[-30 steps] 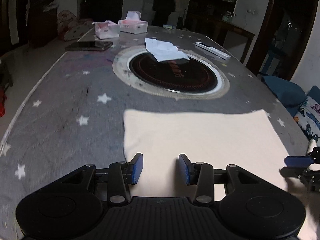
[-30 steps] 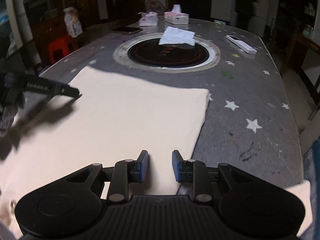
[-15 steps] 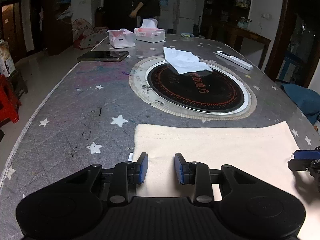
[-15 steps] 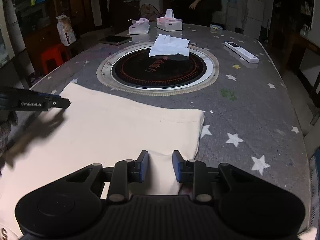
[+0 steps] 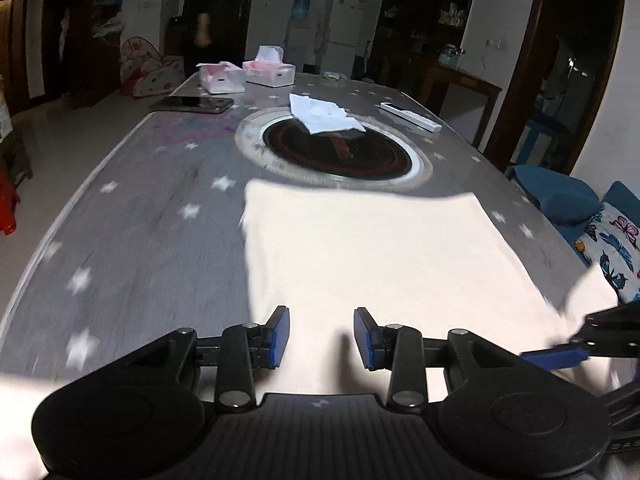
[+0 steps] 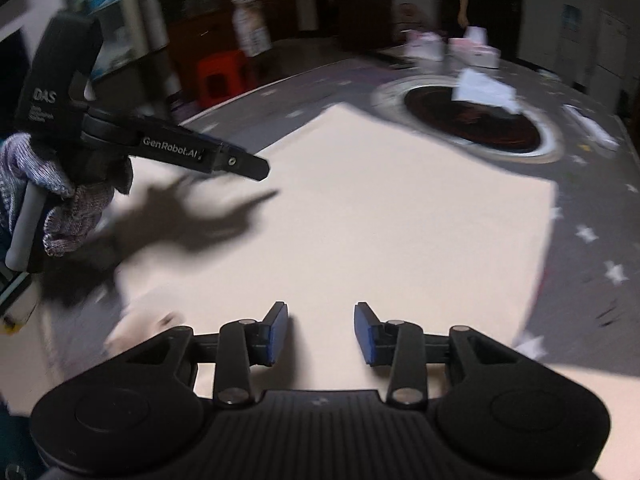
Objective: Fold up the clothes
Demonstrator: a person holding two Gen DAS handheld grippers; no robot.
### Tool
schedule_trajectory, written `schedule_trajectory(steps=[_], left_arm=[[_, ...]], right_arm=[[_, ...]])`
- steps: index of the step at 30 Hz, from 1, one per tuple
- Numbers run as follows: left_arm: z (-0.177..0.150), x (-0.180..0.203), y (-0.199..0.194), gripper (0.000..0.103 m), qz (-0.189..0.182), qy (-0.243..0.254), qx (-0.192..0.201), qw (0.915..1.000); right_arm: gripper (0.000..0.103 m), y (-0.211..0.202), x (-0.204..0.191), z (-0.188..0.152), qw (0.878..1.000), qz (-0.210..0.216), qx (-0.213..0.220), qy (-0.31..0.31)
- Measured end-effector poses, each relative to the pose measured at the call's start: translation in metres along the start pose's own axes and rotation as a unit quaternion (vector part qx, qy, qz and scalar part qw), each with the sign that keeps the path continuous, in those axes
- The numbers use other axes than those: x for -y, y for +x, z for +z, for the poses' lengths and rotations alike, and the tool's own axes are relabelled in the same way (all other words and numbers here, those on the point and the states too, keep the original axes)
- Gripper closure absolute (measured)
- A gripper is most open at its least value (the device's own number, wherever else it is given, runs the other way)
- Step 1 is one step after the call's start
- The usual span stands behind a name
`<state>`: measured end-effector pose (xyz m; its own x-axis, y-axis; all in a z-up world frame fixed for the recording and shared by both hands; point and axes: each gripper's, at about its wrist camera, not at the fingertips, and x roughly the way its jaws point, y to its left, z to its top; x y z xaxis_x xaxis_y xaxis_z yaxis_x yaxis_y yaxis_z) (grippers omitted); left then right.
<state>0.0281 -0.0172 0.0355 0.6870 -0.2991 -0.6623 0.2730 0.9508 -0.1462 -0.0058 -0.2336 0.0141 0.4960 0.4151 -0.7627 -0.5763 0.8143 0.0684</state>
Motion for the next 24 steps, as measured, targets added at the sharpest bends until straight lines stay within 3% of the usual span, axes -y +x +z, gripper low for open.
schedule_trajectory(steps=[1, 4, 7, 14, 17, 22, 24], left_arm=[[-0.010, -0.001, -0.011, 0.065, 0.003, 0.001, 0.003, 1.0000], [-0.031, -0.019, -0.042, 0.065, 0.035, -0.014, 0.024, 0.9990], [-0.047, -0.044, -0.070, 0.065, 0.078, -0.043, 0.044, 0.9951], [-0.064, -0.120, -0.102, 0.059, 0.215, -0.120, 0.065, 0.9670], [-0.068, -0.145, -0.101, 0.059, 0.231, -0.138, 0.053, 0.9617], [-0.070, -0.148, -0.097, 0.062, 0.211, -0.125, 0.052, 0.9681], [-0.070, -0.143, -0.094, 0.073, 0.205, -0.108, 0.050, 0.9715]], right_arm=[[0.060, 0.000, -0.010, -0.005, 1.000, -0.002, -0.001, -0.015], [0.061, -0.005, -0.036, -0.010, 0.997, -0.032, 0.009, -0.071], [0.060, -0.010, -0.043, -0.007, 0.997, -0.031, 0.020, -0.063], [0.058, -0.004, -0.045, -0.014, 0.999, -0.025, 0.010, -0.042], [0.056, -0.004, -0.043, -0.016, 0.999, -0.028, 0.010, -0.035], [0.055, -0.004, -0.044, -0.016, 0.999, -0.033, 0.007, -0.033], [0.054, -0.004, -0.044, -0.016, 0.999, -0.034, 0.006, -0.032]])
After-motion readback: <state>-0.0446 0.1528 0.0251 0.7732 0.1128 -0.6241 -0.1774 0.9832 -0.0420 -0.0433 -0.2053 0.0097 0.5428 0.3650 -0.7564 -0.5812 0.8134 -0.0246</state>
